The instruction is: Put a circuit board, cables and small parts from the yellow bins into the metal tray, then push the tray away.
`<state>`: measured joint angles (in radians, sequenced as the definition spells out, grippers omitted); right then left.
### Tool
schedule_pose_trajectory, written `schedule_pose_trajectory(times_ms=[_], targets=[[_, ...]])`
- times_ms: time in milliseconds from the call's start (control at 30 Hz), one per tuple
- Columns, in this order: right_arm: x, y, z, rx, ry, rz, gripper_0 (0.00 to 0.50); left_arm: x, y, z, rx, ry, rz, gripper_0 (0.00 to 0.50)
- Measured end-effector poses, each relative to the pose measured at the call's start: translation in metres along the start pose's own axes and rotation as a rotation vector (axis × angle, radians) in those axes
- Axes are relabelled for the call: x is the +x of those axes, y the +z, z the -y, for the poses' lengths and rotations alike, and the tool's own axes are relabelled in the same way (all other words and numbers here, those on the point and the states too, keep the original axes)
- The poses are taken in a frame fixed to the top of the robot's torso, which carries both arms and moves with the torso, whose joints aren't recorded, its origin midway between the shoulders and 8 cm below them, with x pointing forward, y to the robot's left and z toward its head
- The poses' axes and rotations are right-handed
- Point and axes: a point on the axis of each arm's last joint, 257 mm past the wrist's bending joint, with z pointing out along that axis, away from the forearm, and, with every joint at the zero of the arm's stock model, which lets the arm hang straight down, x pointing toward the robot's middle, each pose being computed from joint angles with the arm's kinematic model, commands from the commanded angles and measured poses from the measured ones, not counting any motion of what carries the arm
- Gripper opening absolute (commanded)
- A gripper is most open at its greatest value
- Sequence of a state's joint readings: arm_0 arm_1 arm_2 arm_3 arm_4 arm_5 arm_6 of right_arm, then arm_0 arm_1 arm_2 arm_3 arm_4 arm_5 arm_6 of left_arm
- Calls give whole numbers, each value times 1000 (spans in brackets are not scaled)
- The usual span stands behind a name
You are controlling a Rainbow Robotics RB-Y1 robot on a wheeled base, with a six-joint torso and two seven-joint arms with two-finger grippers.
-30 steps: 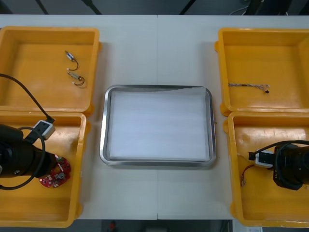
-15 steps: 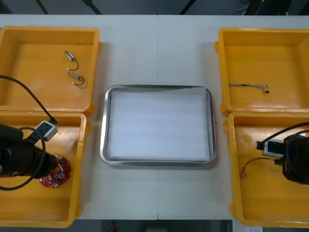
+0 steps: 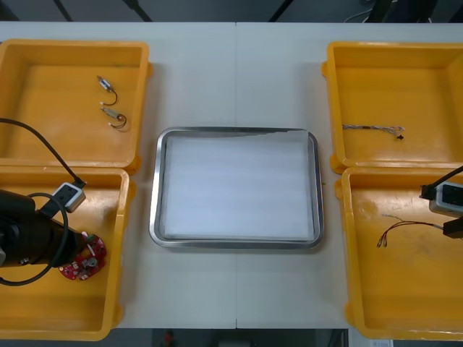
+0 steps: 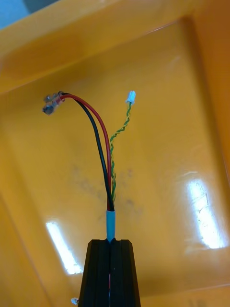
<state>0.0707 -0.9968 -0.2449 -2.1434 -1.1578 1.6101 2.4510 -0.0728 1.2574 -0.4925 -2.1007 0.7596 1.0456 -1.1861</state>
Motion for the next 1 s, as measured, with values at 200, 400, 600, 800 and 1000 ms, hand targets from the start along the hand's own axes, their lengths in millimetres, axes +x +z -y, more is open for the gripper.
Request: schedule_pose_trajectory(times_ms=[200,400,600,800,1000], targets=[[3,-21,-6,-24,16,-2,0,2,1,1,1,2,-5,363],[-2,-32,-5,-28,136,-11,0,2,1,1,1,2,-5,188],[-10,-42,-1,-27,273,-20,0,1,1,-2,-9,7,-2,14],[-19,-53,5,-22,499,-25,0,1,1,-4,-16,11,1,0],[-32,-63,14,-5,590,-1,0,-3,1,-3,-14,14,15,0]])
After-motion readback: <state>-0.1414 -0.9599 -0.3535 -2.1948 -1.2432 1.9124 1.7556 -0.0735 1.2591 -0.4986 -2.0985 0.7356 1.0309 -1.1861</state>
